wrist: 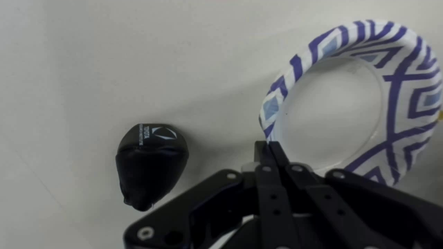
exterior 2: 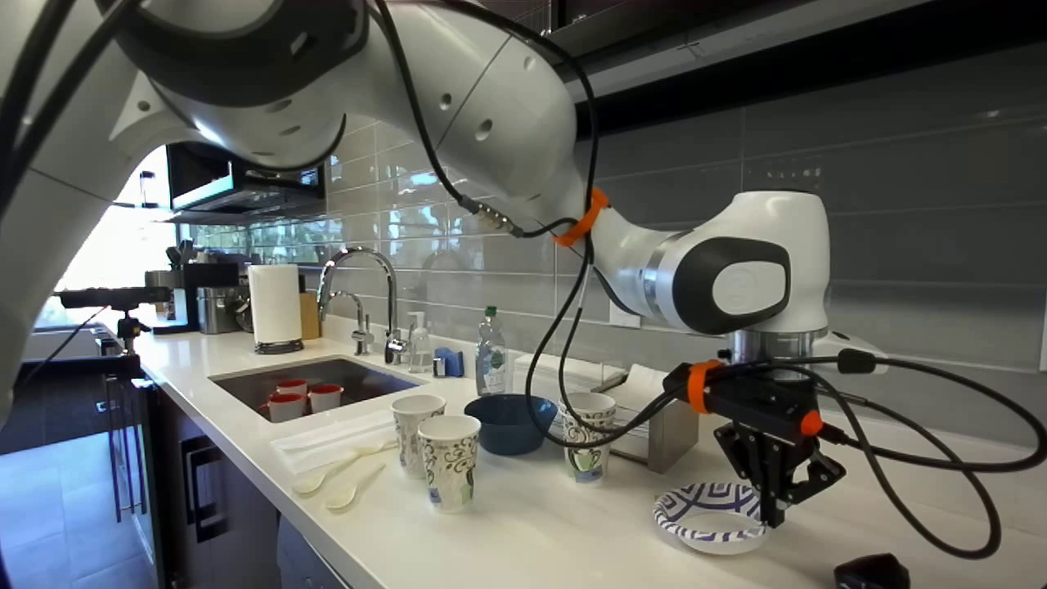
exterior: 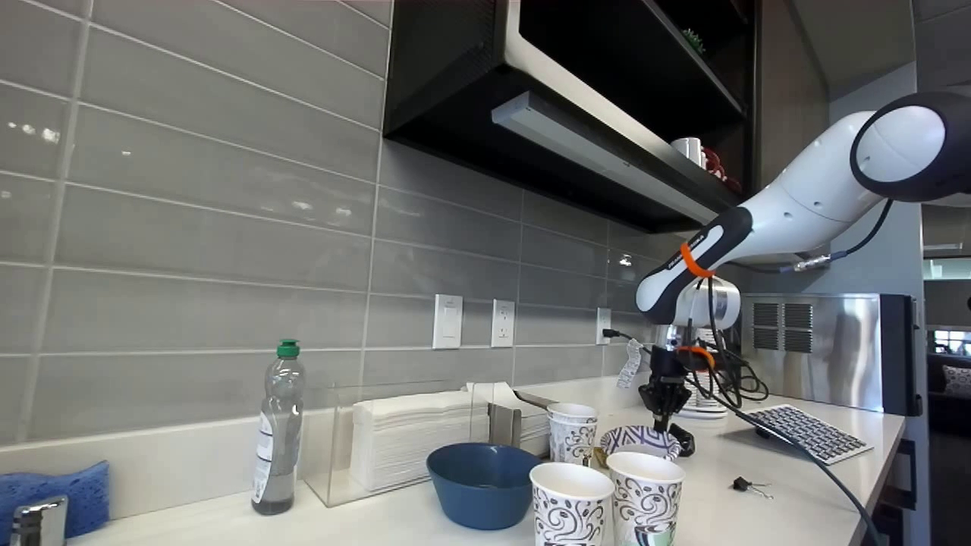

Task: Unstack the coffee cups and bowl, then stack them back up using the coffee cup on the far right.

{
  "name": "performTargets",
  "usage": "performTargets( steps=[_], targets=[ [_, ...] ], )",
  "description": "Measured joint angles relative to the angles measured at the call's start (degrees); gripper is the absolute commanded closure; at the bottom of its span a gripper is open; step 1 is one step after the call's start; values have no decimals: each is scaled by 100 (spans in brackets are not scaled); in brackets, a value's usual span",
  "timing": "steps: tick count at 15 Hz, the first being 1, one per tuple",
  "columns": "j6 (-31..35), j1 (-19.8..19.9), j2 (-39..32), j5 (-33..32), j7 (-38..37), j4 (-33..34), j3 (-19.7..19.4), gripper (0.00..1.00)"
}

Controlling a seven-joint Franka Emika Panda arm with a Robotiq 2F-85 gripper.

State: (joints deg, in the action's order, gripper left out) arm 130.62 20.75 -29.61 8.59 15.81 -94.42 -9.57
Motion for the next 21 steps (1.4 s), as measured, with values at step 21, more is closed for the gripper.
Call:
performTargets(
  steps=[21],
  targets=[
    [-2546, -61, 1123, 1686, 996, 458, 461, 99]
  ],
)
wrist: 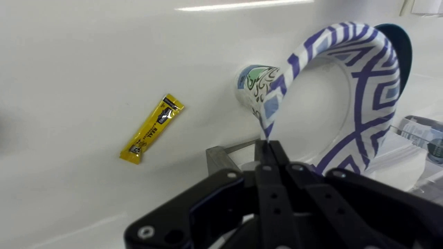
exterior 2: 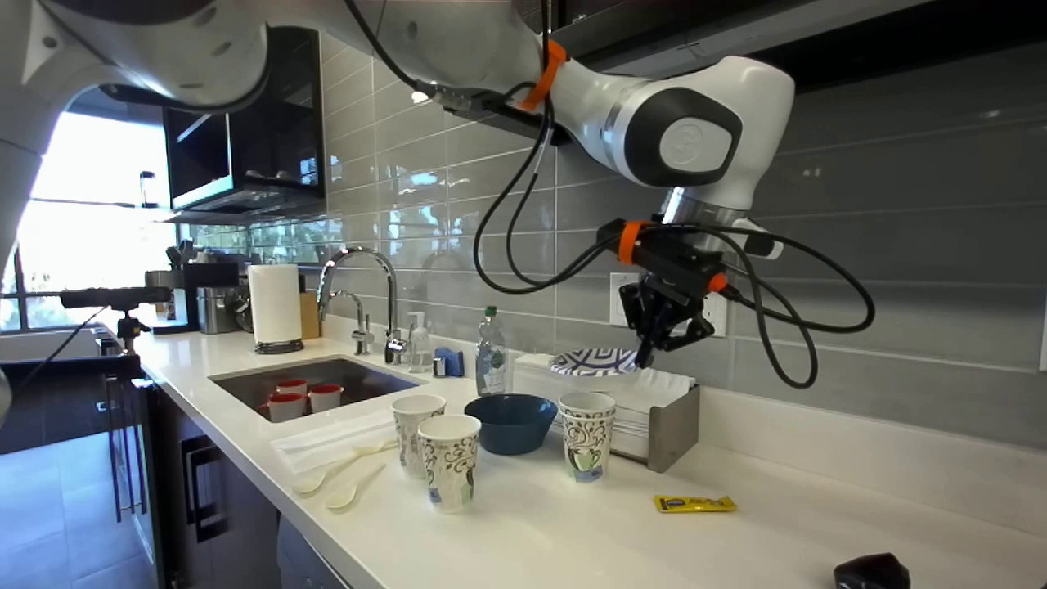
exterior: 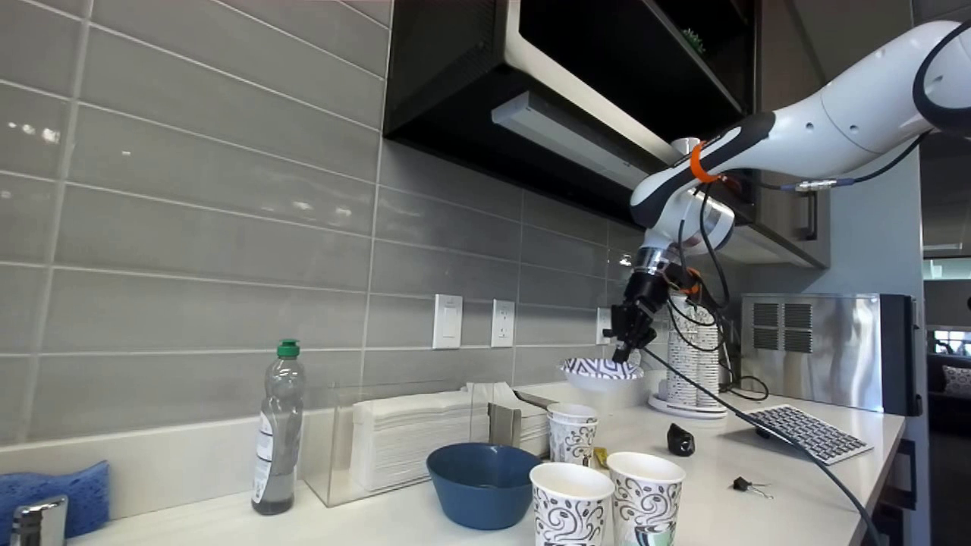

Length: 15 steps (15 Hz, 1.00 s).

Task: Unstack the coffee cups and bowl, then stack them back up using the coffee cup on the far right.

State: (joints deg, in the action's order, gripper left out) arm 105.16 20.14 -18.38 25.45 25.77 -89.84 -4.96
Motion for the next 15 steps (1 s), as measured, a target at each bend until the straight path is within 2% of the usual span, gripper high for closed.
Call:
performTargets(
  steps=[6, 15],
  targets=[
    [78, -231, -26, 0, -164, -7, 8, 99],
    [369, -252, -203, 135, -167, -32, 70, 99]
  ],
)
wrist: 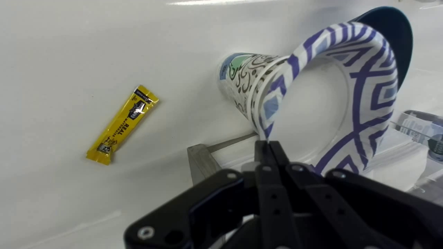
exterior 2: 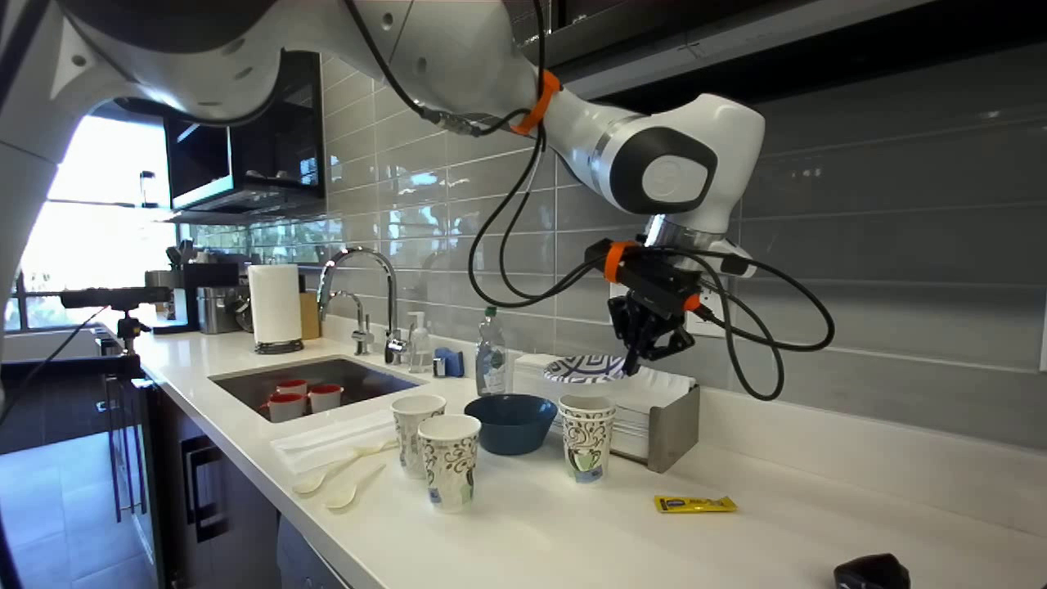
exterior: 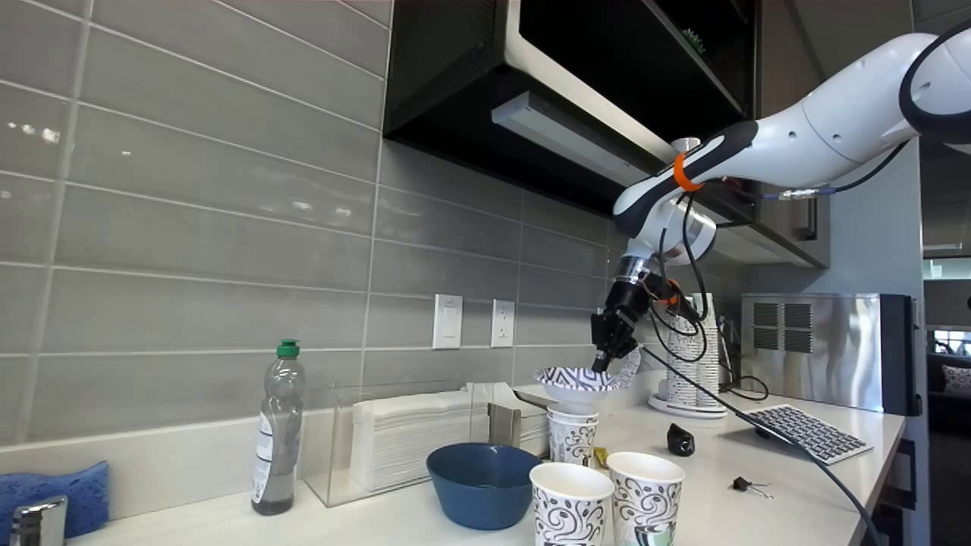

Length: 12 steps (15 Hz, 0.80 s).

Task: Unstack the coffee cups and bowl, then stack them back up using the coffee cup on the far right.

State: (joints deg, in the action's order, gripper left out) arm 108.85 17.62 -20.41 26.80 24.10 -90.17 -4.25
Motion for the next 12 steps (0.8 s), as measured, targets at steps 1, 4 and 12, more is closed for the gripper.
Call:
performTargets(
  steps=[1, 4, 12],
  targets=[
    [29, -3, -23, 1, 0, -1, 11, 99],
    [106, -5, -80, 2, 0, -4, 49, 99],
    [183, -5, -178, 10, 0, -5, 62, 99]
  ],
)
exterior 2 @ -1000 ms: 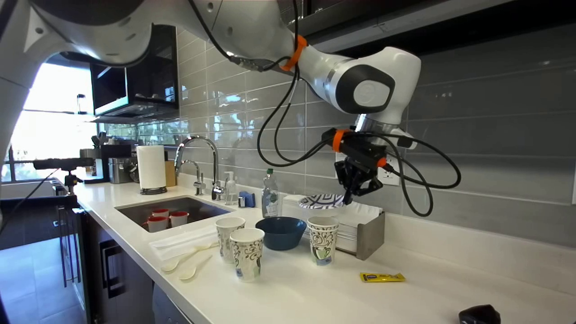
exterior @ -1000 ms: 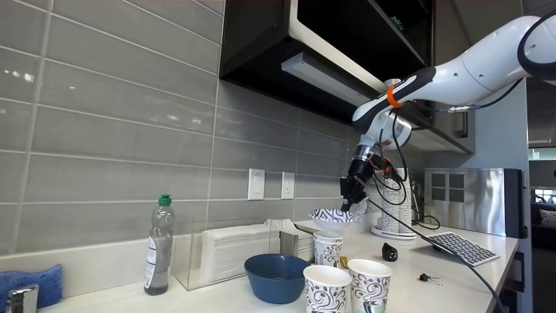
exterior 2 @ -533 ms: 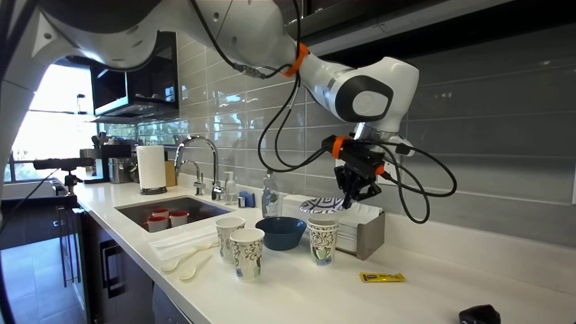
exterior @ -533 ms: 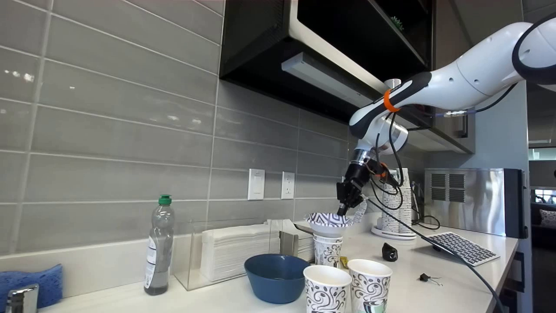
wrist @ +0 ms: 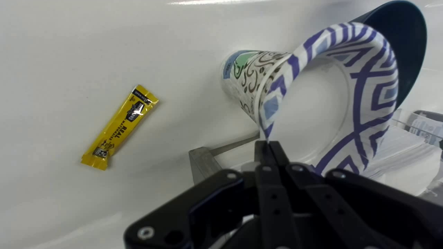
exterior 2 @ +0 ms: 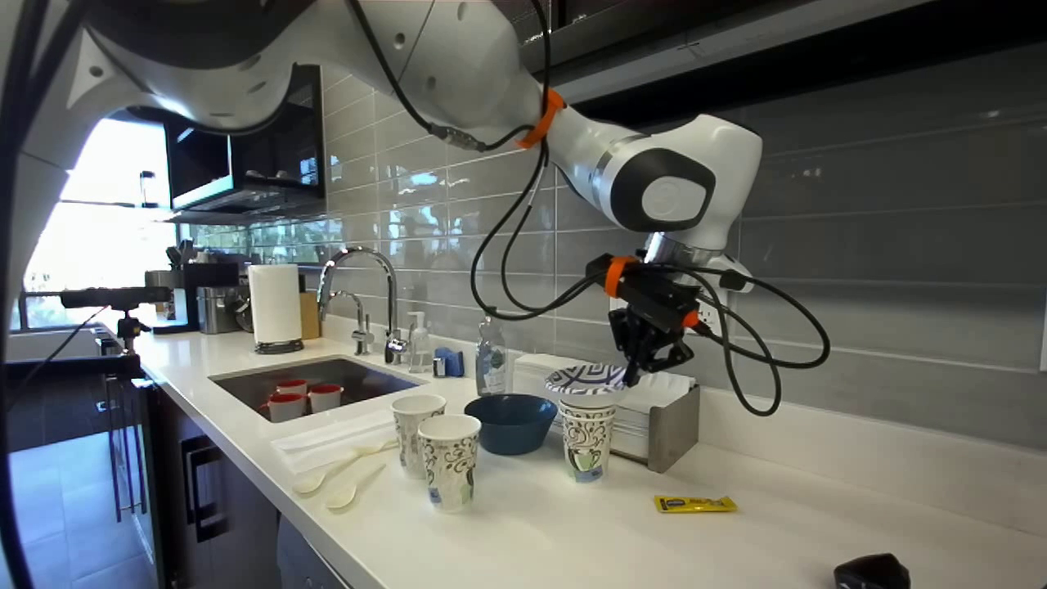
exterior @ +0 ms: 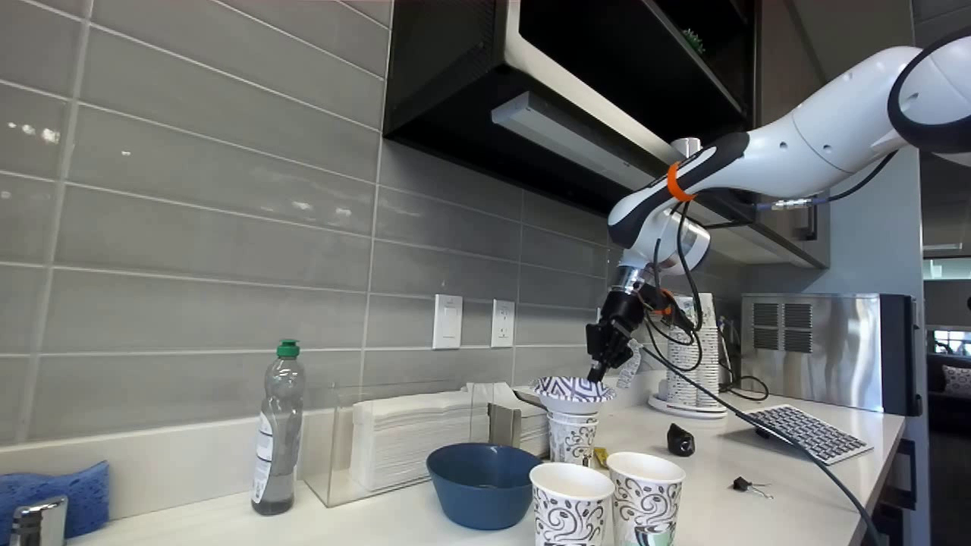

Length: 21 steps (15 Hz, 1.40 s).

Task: Unstack the coffee cups and bowl, then stack them back up using the coffee cup on the far right.

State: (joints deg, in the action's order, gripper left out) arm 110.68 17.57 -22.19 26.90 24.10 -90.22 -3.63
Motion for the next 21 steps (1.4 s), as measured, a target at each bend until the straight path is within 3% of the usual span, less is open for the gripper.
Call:
performTargets(
  steps=[14, 21],
  targets=[
    [216, 11, -18, 12, -14, -101, 0, 99],
    [356, 37, 59, 365, 185, -107, 0, 99]
  ],
)
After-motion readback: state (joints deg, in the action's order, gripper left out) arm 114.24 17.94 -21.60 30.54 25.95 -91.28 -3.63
